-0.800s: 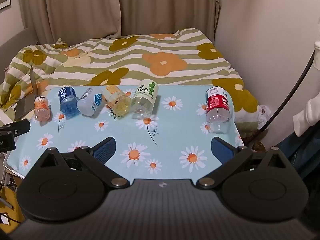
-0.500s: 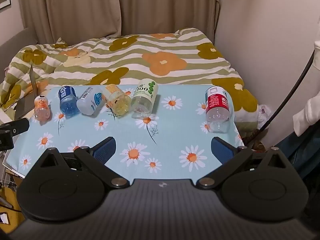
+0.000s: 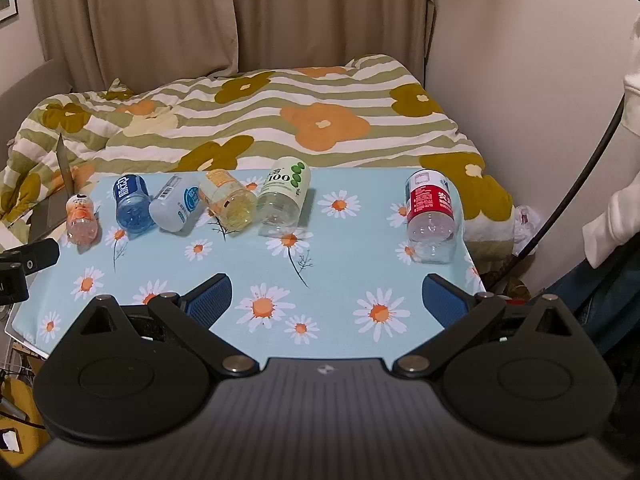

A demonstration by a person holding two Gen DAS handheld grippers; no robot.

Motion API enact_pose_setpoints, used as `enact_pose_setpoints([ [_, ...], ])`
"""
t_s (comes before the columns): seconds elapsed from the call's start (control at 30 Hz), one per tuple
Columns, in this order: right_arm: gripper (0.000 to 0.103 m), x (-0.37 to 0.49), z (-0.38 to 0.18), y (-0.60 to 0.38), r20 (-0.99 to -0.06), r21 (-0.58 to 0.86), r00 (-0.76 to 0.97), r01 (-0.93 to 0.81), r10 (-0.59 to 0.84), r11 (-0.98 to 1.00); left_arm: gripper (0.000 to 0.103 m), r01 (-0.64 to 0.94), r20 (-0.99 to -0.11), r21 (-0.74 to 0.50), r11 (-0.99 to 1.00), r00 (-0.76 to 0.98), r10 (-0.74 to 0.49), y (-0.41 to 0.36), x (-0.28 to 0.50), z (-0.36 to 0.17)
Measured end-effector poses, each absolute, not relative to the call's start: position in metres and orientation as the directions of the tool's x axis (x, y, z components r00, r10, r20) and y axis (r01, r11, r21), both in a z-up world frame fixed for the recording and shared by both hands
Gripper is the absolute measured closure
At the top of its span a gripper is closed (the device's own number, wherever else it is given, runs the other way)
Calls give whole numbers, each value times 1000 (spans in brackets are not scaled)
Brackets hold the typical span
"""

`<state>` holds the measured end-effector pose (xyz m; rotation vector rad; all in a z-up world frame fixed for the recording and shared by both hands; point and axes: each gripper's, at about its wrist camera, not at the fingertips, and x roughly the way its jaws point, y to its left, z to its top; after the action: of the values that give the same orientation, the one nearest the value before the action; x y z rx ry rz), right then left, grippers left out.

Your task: Flip cup upright

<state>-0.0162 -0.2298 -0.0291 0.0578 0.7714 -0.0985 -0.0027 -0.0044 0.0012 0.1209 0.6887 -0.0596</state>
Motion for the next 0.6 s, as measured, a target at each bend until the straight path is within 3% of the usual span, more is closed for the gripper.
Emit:
enact_pose_setpoints([
  [0.6, 0, -14, -31, -233, -700, 23, 711, 112, -64, 993, 0, 105, -642, 102, 989, 767, -16, -14, -3, 0],
])
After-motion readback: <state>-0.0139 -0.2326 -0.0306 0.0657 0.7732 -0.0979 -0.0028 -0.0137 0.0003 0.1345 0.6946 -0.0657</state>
